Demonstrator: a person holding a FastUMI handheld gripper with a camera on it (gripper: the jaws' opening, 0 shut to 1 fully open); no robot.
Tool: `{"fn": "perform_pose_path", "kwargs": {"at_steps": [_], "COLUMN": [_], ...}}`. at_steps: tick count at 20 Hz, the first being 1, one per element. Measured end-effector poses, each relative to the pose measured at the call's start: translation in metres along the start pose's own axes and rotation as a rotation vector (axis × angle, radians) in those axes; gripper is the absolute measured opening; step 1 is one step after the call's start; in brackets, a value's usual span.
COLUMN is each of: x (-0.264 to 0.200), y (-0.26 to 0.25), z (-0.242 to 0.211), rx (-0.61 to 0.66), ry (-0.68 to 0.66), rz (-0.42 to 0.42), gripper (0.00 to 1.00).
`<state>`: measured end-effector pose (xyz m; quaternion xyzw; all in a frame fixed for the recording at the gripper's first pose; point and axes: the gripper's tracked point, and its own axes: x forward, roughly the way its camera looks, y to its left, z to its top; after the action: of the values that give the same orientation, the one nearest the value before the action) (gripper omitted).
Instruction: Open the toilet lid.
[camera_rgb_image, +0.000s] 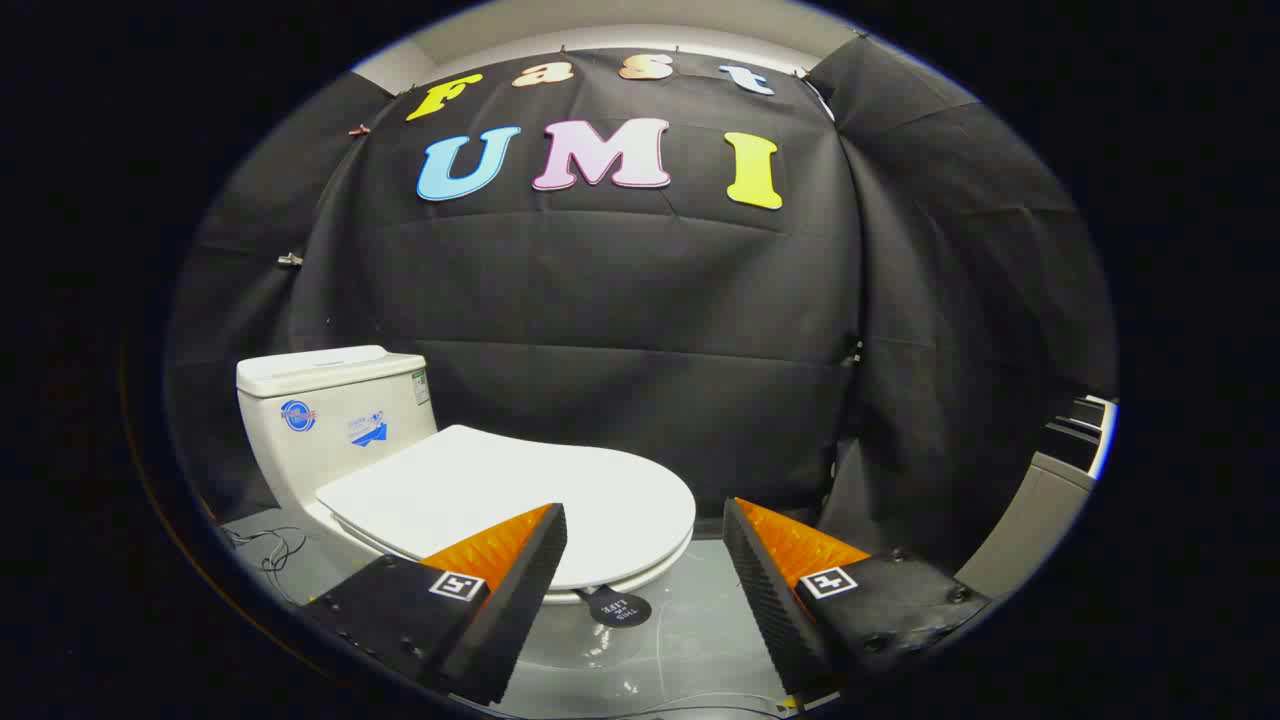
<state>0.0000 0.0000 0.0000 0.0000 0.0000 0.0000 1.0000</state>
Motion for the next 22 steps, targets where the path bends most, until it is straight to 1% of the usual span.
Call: {"fn": "perform_pose_path", "kwargs": {"at_steps": [22], "x": [-0.0001], "y": [0.0020], "z": [0.0001], "rx": [-0.016], "ry": [-0.003], "rz": [0.008], "gripper": [0.99]}}
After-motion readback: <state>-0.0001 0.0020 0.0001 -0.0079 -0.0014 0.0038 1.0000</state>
